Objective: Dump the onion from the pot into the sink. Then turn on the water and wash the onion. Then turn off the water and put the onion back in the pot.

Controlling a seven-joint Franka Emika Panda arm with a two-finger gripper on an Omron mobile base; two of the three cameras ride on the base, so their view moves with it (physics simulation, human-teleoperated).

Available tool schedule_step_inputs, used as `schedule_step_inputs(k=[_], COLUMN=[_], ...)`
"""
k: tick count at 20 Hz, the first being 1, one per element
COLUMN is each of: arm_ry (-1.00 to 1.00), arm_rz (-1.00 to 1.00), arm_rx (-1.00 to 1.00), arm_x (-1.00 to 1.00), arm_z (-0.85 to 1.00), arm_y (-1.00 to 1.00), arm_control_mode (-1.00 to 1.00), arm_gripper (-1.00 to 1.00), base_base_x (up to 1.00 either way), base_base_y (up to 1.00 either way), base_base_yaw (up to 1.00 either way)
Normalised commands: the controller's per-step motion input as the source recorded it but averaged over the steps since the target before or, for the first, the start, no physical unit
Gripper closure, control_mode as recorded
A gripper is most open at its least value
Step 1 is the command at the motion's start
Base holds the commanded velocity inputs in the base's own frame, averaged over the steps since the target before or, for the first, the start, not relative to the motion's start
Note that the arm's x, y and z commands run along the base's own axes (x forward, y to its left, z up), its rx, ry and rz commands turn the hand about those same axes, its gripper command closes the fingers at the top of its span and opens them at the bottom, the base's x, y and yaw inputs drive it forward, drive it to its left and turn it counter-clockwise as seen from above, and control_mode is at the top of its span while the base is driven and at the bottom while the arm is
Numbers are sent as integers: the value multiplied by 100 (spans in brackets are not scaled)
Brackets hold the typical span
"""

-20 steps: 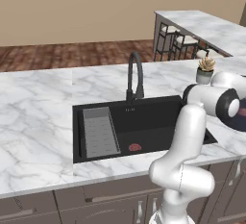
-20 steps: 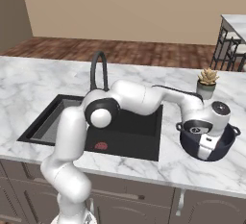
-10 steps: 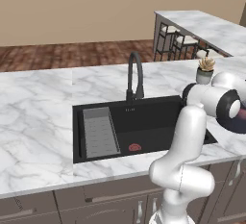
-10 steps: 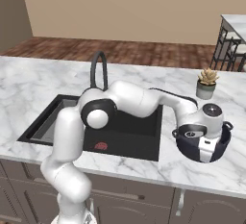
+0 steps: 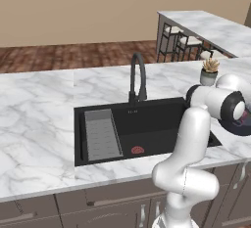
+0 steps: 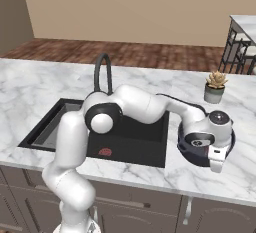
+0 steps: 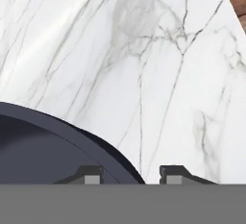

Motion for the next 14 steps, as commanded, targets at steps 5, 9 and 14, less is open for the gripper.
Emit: schedule_step_inputs(k=[5, 9, 14], arm_ry=[0, 4, 1], arm_rz=[0, 0, -1], arm_rx=[0, 0, 0], arm_x=[0, 0, 0], arm_z=[-1, 15, 54], arm_y=[1, 13, 38], arm_control_mode=[-100, -100, -100], arm_gripper=[100, 100, 100], base_base_x=[0, 0, 0], base_base_y=[0, 0, 0], base_base_yaw=[0, 0, 0])
